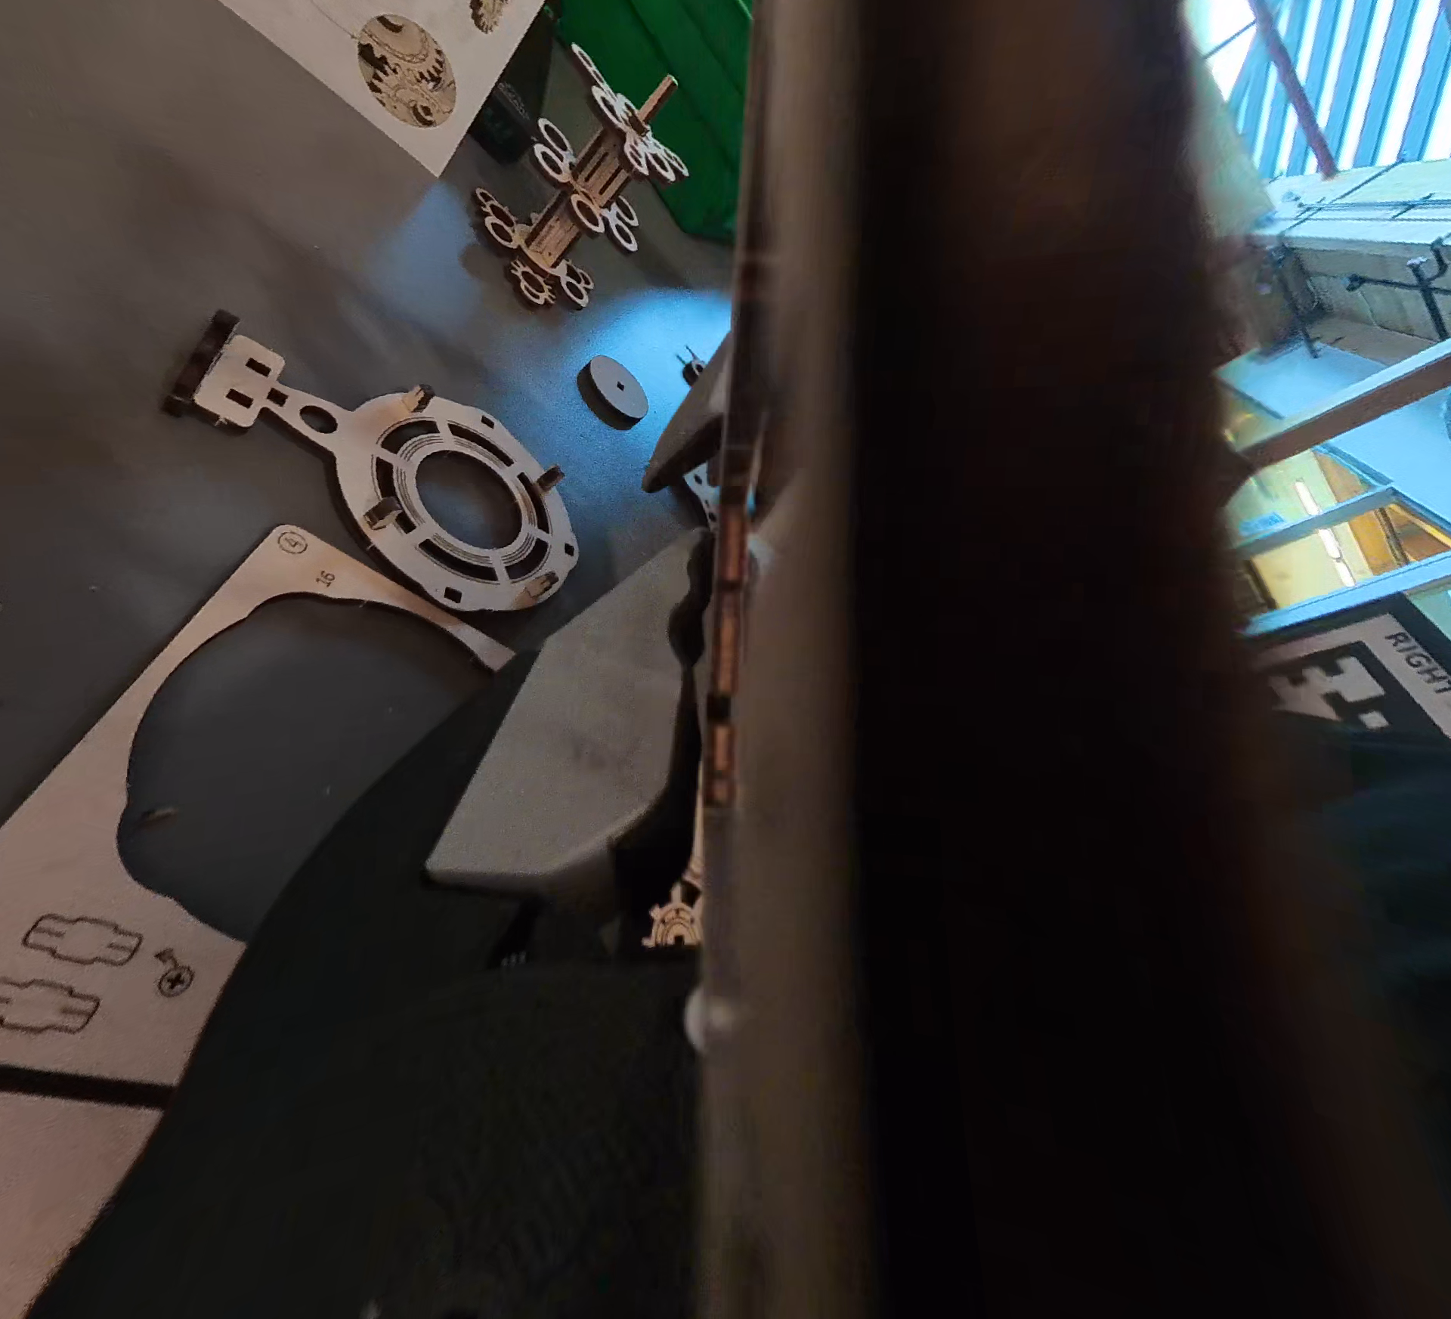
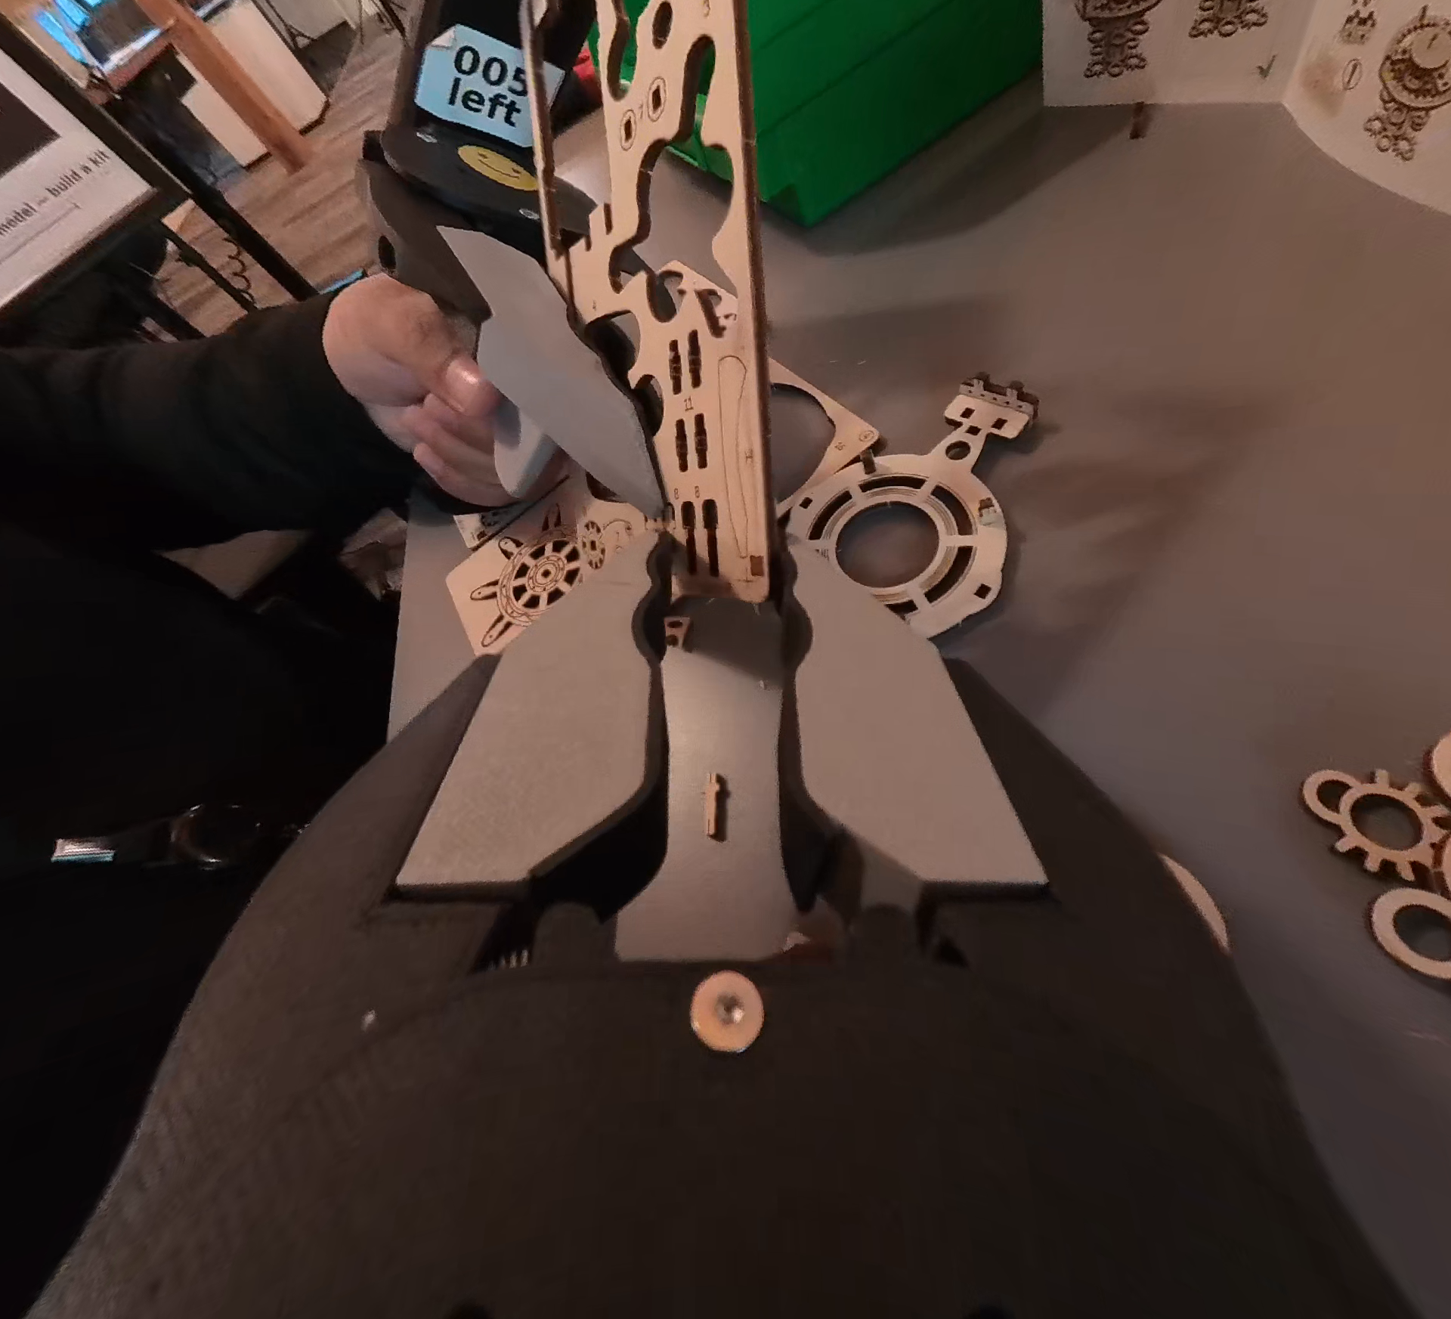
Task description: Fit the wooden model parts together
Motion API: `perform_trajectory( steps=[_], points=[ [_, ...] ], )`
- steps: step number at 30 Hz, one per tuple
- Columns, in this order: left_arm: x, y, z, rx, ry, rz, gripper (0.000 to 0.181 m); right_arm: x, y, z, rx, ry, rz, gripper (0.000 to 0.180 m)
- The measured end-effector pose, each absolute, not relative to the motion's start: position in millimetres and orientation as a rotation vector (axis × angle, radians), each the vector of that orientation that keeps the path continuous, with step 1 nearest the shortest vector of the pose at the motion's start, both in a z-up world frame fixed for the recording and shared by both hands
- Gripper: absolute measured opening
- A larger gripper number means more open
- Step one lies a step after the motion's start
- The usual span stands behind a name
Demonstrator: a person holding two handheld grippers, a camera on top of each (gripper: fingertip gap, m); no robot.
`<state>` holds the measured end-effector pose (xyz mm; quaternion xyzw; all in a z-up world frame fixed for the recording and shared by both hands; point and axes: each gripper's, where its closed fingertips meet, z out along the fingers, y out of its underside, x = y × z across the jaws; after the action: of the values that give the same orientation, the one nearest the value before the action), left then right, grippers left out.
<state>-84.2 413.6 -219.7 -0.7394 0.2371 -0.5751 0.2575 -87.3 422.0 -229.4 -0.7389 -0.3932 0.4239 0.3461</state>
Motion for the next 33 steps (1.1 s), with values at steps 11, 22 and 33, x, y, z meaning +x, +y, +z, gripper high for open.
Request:
perform_trajectory(
  steps=[11, 22, 33],
  points=[
    [-90, 423, -232, -2.095, 0.591, -1.439, 0.0, -92, 430, -243, -2.06, -0.948, 1.015, 0.017],
    [-96, 426, -232, -2.112, 0.523, -1.523, 0.0, -95, 434, -242, -1.947, -1.101, 0.676, 0.018],
    [-90, 420, -215, -1.973, 0.59, -1.607, 0.005, -90, 420, -220, -1.942, -0.875, 1.499, 0.006]
  ],
)
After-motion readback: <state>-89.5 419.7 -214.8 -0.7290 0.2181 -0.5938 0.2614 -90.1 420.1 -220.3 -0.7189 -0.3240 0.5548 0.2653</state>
